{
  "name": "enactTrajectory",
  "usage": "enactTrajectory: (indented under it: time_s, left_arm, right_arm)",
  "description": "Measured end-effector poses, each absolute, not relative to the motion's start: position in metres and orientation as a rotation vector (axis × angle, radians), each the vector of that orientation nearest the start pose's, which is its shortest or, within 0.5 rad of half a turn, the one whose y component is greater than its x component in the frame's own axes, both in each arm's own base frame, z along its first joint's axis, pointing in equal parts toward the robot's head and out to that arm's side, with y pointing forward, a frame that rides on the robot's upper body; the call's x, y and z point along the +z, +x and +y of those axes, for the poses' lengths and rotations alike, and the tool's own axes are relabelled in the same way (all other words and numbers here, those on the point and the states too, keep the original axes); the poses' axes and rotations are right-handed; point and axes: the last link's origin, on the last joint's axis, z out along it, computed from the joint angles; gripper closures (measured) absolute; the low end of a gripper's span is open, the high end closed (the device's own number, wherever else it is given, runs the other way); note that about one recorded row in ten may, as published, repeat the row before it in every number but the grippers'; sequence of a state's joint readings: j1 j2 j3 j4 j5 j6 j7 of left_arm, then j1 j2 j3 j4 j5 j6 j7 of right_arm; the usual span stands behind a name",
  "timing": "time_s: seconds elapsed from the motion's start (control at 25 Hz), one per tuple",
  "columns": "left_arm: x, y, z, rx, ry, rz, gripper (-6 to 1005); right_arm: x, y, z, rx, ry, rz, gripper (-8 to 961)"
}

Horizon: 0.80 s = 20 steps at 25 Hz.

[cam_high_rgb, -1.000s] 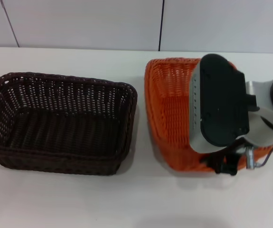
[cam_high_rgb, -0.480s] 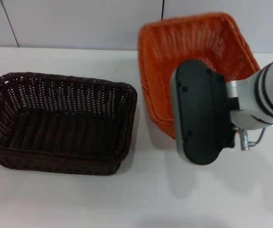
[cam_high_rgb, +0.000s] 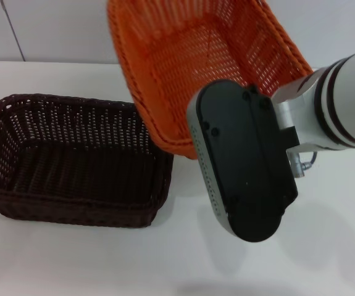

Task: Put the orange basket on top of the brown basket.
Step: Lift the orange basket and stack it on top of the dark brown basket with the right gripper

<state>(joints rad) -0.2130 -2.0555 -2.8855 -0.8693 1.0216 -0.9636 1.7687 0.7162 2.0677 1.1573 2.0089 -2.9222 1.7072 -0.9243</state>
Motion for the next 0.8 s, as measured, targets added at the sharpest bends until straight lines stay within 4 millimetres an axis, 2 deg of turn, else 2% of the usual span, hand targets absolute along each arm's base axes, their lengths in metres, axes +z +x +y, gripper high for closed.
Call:
enactTrajectory:
  time_s: [0.16, 0.28, 0.52, 0.8]
  left_arm:
    - [0.257, -0.413, 0.256, -1.008, -0.931, -0.725, 262]
    - [0.257, -0.413, 0.256, -1.012, -0.930, -0.724, 262]
    - [0.255, -0.417, 0.252, -1.031, -0.909, -0.735, 262]
    - [0.255, -0.417, 0.251, -1.036, -0.904, -0.736, 262]
  right_arm:
    - [-0.010, 0.017, 0.284, -0.794, -2.395, -0.901, 830]
    - [-0.018, 0.009, 0.281, -0.753, -2.377, -0.974, 829]
    - [-0.024, -0.005, 0.281, -0.648, -2.352, -1.018, 827]
    - [-0.047, -0.010, 0.279, -0.582, -2.390, -1.098, 824]
